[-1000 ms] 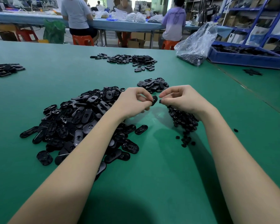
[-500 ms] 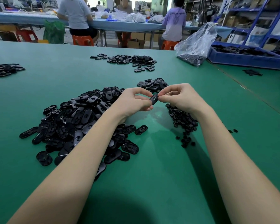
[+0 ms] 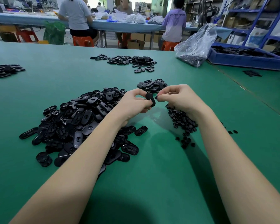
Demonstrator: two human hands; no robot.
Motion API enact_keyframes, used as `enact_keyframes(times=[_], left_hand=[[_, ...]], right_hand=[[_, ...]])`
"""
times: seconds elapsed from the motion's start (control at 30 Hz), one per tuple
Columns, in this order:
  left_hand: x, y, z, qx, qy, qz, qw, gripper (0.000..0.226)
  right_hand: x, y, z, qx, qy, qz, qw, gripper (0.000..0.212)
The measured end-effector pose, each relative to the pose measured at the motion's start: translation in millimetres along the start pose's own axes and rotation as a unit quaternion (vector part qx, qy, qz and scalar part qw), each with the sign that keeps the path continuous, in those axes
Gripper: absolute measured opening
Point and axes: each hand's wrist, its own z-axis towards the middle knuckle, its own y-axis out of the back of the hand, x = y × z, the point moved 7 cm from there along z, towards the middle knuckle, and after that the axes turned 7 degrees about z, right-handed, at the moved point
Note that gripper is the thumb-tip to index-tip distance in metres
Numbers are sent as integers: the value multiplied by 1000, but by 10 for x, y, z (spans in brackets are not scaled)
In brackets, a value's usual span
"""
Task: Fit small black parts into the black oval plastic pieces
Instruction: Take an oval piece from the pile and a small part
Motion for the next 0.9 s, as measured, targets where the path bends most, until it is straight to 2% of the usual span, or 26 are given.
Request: enact_keyframes(times=[0.27,0.47,0.8,0.9], left_hand=[[-65,-24,-12,-6,-48,-22,999,31],[-108,-13,-23,-7,-69,-28,997,29],[-152,-16,-34,0,-98,-21,995,25],[-186,-7,-47,-10,-118,12,993,24]], right_hand=[[-51,-36,-3,21,-51,2,998,8],[-166,-21,32,16,-100,30,994,6],[-201,-8,52,13,-108,61,992,11],[-217,-16,61,12,-112,71,991,8]])
